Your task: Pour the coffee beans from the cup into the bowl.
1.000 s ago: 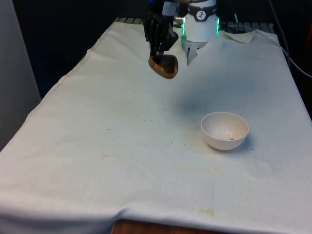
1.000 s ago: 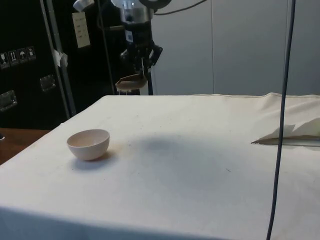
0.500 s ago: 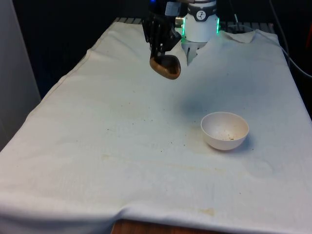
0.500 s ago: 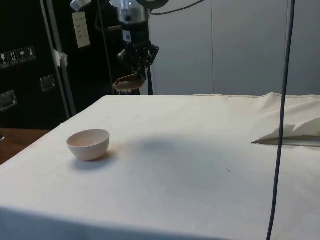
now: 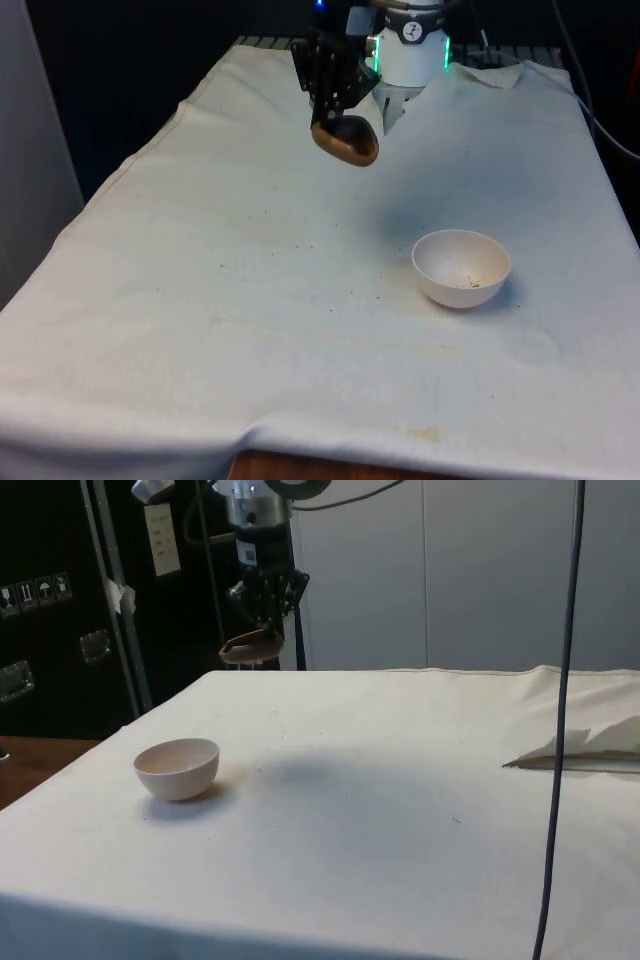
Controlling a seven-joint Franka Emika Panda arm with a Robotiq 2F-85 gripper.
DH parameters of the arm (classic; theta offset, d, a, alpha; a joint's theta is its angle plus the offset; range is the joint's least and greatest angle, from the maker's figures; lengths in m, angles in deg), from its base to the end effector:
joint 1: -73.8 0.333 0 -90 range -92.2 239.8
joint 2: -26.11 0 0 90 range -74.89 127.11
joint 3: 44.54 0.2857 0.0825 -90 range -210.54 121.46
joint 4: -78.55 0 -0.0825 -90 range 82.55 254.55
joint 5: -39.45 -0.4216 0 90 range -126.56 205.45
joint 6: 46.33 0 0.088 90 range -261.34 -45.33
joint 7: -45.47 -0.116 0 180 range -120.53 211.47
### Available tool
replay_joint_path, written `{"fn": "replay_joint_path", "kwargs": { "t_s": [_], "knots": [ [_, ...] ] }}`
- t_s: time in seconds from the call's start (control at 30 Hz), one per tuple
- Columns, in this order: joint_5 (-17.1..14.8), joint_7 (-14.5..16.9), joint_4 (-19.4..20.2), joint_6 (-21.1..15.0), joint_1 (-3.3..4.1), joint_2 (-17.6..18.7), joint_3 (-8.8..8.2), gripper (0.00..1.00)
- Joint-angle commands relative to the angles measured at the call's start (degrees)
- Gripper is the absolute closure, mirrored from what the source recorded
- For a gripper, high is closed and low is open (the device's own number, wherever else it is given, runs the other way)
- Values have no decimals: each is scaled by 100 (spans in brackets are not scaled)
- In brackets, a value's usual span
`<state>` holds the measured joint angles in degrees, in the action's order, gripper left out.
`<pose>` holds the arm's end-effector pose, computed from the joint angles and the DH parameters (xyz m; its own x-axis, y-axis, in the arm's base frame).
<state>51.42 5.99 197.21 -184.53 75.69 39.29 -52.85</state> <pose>0.6111 -0.0710 0.2688 0.7877 -0.5851 0.1929 -0.6073 -0.7901 0.0834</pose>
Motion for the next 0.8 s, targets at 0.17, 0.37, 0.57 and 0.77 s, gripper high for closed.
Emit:
{"fn": "replay_joint_path", "kwargs": {
  "t_s": [0.17,0.37,0.57,0.77],
  "knots": [
    [-23,218,-138,34,6,92,69,100],
    [-23,344,-235,46,6,155,115,100],
    [-17,476,-350,52,17,241,172,100],
    [0,567,-413,6,17,292,201,100]
  ]
}}
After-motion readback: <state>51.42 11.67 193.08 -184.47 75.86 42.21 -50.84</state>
